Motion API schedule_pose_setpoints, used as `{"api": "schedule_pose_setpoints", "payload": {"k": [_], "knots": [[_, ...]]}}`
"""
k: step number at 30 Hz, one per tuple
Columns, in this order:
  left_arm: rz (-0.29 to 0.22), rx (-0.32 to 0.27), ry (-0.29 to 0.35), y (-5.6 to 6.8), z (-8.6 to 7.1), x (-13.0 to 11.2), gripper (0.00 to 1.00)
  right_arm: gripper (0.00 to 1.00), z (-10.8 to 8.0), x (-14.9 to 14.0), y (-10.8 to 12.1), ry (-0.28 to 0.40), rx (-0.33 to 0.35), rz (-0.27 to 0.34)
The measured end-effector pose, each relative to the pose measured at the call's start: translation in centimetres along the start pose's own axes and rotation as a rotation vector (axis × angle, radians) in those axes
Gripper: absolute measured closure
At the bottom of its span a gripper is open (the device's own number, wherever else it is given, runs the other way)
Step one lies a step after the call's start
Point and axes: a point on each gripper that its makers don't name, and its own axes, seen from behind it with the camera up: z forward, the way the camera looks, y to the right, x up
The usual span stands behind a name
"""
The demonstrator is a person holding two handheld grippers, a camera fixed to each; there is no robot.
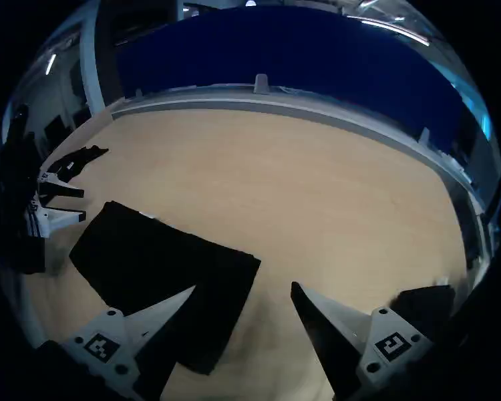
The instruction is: Fold towel
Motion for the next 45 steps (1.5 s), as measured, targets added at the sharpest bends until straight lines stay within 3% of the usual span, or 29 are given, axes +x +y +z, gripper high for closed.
{"api": "schedule_pose_setpoints", "payload": {"k": [12, 25, 32, 45], "knots": [[-0.039, 0.033, 0.010, 0.0, -2.7, -0.9, 0.07, 0.00, -2.1, -1.1, -0.7, -0.001, 0.023, -0.014], [-0.070, 0.069, 0.004, 0.7, -6.7, -4.4, 0.07, 0.00, -4.7, -2.8, -1.7, -0.005, 0.046, -0.038], [-0.092, 0.084, 0.001, 0.9, -8.0, -5.7, 0.08, 0.00, -5.4, -3.8, -2.4, -0.010, 0.066, -0.049], [-0.158, 0.164, 0.006, -0.3, -11.5, -8.3, 0.08, 0.00, -5.4, -6.0, -3.9, -0.069, 0.152, -0.183]]}}
